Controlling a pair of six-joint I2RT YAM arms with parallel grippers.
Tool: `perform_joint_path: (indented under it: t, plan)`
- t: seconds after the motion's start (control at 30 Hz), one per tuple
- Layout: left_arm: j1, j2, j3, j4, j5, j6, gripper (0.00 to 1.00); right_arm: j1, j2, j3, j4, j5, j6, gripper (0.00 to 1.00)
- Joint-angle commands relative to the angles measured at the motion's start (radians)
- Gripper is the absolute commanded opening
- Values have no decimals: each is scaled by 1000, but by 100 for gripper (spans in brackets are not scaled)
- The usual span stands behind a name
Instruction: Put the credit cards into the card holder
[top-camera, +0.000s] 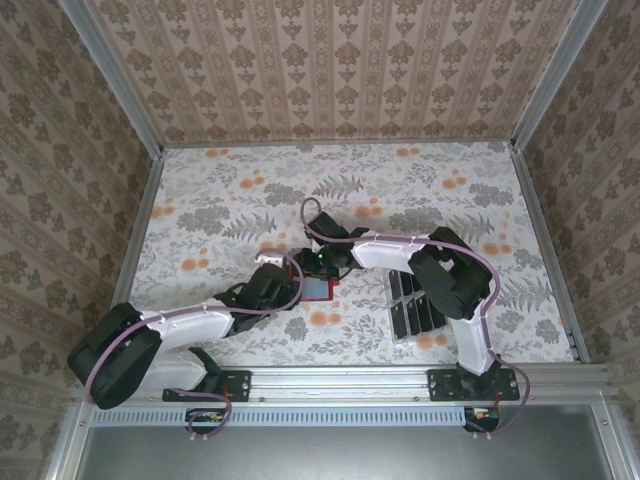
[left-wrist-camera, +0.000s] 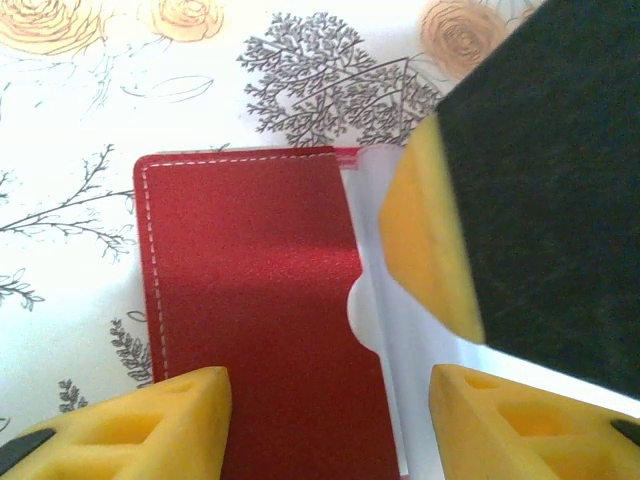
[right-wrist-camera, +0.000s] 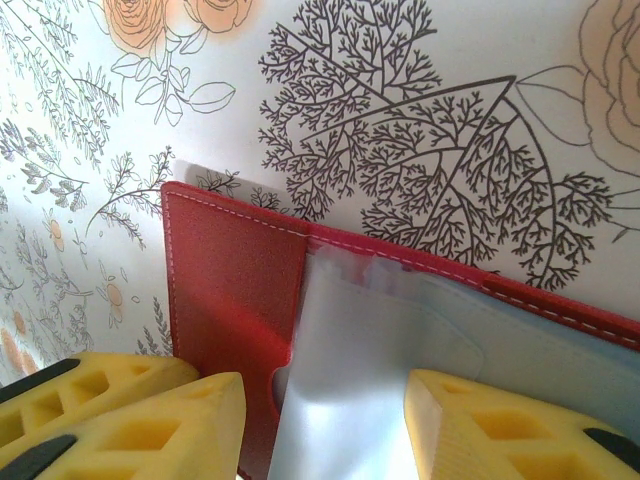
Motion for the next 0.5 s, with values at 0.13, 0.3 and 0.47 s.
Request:
perform_joint_path:
  t: [0.13,0.3,0.47]
  plan:
    - [-11,12,3,-31,-31,-33,56,10,-2,10,-40,-20,19,52]
    - [-12,13,-4,-29,-33,-37,55,8,-50,-5,-32,-10,19,59]
    - [-11,13,-12,-27,-37,-44,55,8,-100,-27,-37,10,18,61]
